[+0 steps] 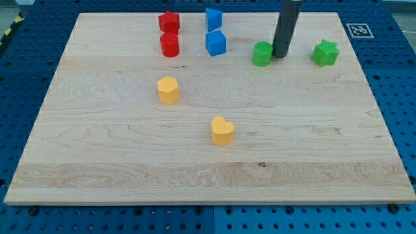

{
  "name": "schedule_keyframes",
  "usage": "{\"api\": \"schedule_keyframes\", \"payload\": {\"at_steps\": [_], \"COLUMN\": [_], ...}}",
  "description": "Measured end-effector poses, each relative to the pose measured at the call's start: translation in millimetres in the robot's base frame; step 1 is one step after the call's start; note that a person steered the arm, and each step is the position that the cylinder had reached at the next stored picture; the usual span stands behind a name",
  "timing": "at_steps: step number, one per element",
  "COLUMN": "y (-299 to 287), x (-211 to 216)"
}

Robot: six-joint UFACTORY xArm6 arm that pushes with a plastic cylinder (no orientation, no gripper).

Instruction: Locate the green circle at the bottom side of the blue cube

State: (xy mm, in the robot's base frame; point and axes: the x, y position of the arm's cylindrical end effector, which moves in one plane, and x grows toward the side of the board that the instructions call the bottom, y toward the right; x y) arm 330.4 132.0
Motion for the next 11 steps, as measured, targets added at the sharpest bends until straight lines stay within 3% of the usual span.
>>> {"api": "schedule_keyframes", "payload": {"at_steps": [3,4,6,11], "y": [-45,-45,-9,-45], "x": [68,68,30,25]}}
